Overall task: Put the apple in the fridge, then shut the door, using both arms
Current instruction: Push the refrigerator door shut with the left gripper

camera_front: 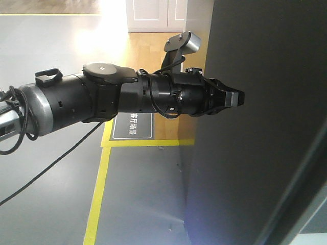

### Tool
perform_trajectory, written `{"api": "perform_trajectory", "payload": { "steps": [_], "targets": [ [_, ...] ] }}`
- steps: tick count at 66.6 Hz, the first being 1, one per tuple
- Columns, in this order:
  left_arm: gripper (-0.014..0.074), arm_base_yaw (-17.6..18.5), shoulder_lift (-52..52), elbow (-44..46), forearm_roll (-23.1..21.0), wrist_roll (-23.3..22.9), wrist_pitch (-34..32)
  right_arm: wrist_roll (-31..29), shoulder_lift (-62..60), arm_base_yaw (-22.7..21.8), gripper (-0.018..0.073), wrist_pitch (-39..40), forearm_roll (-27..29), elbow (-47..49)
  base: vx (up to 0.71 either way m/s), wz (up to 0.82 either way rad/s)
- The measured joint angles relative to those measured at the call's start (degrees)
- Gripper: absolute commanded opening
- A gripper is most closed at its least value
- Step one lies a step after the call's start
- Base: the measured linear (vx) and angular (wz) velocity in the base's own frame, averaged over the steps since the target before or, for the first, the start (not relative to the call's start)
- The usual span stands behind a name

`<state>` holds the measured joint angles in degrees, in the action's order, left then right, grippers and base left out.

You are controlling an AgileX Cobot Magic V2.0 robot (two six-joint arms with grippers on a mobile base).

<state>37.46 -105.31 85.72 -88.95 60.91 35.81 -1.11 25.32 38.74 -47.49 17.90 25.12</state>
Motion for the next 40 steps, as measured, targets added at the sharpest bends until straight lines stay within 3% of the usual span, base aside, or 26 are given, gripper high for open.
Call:
{"api": "perform_trajectory", "payload": {
  "steps": [8,13,17,27,40],
  "targets": [
    [-0.0006,0.0,0.2,0.0,2.0,0.3,1.6,0.0,0.0,0.0,0.0587,0.0,0.0,0.0,0.00,0.00],
    [-0.0006,0.0,1.0,0.0,6.8,-0.4,2.0,0.0,0.0,0.0,0.0587,0.0,0.0,0.0,0.00,0.00],
    [-0.0006,0.0,2.6,0.0,12.0,-3.5,1.9,0.0,0.0,0.0,0.0587,0.0,0.0,0.0,0.00,0.00],
    [-0.0006,0.0,8.6,0.0,31.5,-17.2,1.8,0.0,0.0,0.0,0.0587,0.0,0.0,0.0,0.00,0.00],
    [-0.0006,0.0,19.0,-1.0,60.4,-39.2,1.9,0.0,0.0,0.0,0.0587,0.0,0.0,0.0,0.00,0.00]
  ]
}}
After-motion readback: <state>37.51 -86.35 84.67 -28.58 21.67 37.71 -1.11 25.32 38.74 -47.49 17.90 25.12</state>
